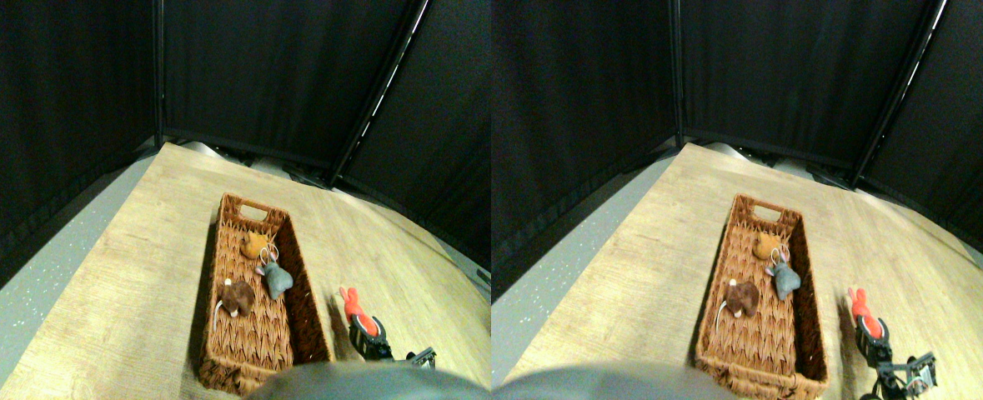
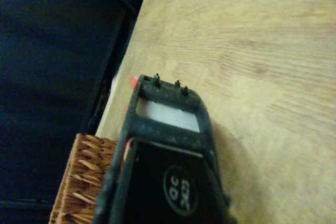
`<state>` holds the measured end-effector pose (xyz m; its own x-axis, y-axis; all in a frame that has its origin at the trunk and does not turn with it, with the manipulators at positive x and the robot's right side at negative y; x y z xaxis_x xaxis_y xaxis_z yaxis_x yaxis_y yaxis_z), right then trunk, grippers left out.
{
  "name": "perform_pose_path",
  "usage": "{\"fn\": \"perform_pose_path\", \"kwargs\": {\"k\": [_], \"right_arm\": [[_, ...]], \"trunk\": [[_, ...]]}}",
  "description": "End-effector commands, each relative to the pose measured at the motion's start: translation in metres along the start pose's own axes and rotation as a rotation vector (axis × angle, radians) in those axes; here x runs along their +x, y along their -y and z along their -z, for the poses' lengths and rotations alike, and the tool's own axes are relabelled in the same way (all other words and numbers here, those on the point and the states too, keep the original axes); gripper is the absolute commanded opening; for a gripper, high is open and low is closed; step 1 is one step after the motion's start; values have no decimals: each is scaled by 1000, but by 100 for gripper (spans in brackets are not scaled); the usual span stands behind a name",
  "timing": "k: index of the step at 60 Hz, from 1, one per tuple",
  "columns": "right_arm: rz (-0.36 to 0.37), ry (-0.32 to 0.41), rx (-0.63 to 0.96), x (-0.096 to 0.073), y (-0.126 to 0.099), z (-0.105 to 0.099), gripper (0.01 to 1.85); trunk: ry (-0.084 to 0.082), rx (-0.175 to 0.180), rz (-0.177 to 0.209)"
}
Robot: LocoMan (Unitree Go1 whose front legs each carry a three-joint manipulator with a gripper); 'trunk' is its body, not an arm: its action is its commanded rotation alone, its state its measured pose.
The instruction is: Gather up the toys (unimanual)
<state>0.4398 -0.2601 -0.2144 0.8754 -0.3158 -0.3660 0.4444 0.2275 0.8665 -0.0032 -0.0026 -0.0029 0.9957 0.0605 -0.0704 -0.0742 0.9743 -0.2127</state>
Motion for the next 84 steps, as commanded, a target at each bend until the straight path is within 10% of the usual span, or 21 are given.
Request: {"fn": "perform_pose_path", "kwargs": {"k": [1, 20, 45, 84], "right_arm": [[-120, -60, -36, 2, -27, 7, 6], [-298, -154, -106, 6, -93, 29, 6], [-362, -258, -210, -6, -152, 67, 6], [-319, -386, -148, -17, -148, 129, 6]], "trunk": [[6, -17, -10], [36, -57, -33], [71, -123, -83], [87, -189, -157]]}}
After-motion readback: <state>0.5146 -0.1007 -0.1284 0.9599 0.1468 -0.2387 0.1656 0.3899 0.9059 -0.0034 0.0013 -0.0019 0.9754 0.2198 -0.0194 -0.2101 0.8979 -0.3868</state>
